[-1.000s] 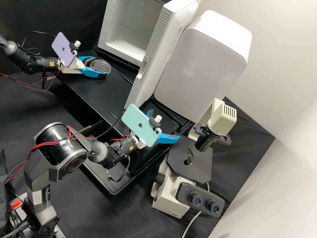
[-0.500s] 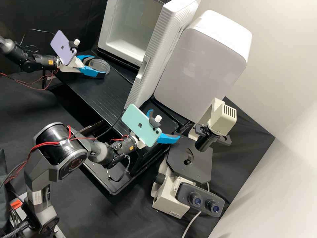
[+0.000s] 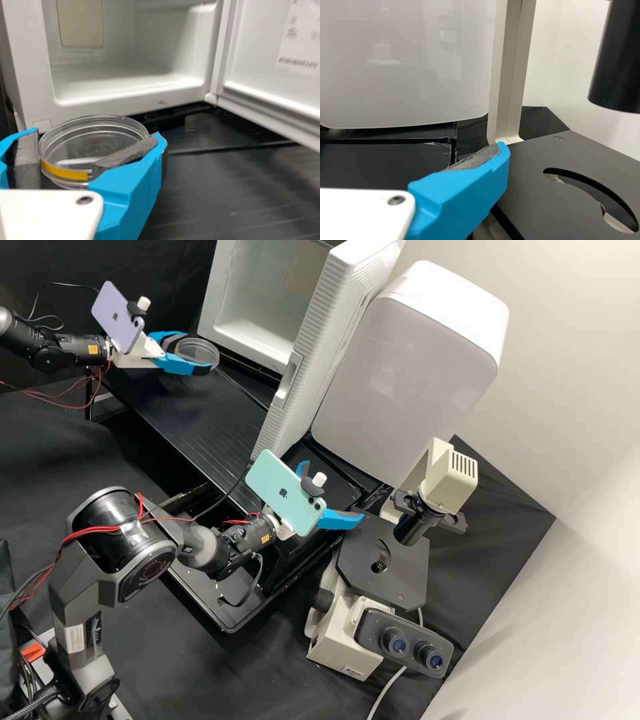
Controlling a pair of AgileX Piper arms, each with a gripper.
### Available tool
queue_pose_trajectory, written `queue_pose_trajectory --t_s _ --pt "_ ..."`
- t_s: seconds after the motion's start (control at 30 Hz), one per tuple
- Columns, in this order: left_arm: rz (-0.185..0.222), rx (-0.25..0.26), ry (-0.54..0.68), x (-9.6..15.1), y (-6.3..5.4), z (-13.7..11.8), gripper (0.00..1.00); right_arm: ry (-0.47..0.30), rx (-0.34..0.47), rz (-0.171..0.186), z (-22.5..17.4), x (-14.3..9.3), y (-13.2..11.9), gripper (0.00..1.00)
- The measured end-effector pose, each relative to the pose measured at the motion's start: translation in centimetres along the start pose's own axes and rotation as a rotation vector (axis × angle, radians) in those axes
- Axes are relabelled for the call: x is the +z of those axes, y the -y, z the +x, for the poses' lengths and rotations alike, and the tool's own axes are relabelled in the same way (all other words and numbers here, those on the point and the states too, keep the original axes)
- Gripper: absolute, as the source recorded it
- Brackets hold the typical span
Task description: Place the petri dish in the incubator
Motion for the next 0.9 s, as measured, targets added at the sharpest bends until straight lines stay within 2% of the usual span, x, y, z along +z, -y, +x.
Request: queue_pose_trajectory --t_s 0.17,0.57,0.7,0.8,0.9 --pt "0.001 0.02 0.013 0.4 -0.6 -0.3 0.0 0.0 0.0 0.0 0.0 0.0 0.0 1.0" --pt "0.009 0.056 0.102 3.3 -1.9 -0.1 0.0 0.0 0.0 0.0 0.0 0.0 0.0 1.0" --pt "0.044 0.077 0.121 4.1 -2.4 0.1 0.0 0.0 0.0 0.0 0.0 0.0 0.0 1.0" --pt "0.047 0.103 0.122 4.6 -3.1 0.3 0.0 0.0 0.0 0.0 0.0 0.0 0.0 1.0" --pt "0.048 0.106 0.106 4.7 -3.8 0.6 0.0 0.0 0.0 0.0 0.0 0.0 0.0 1.0"
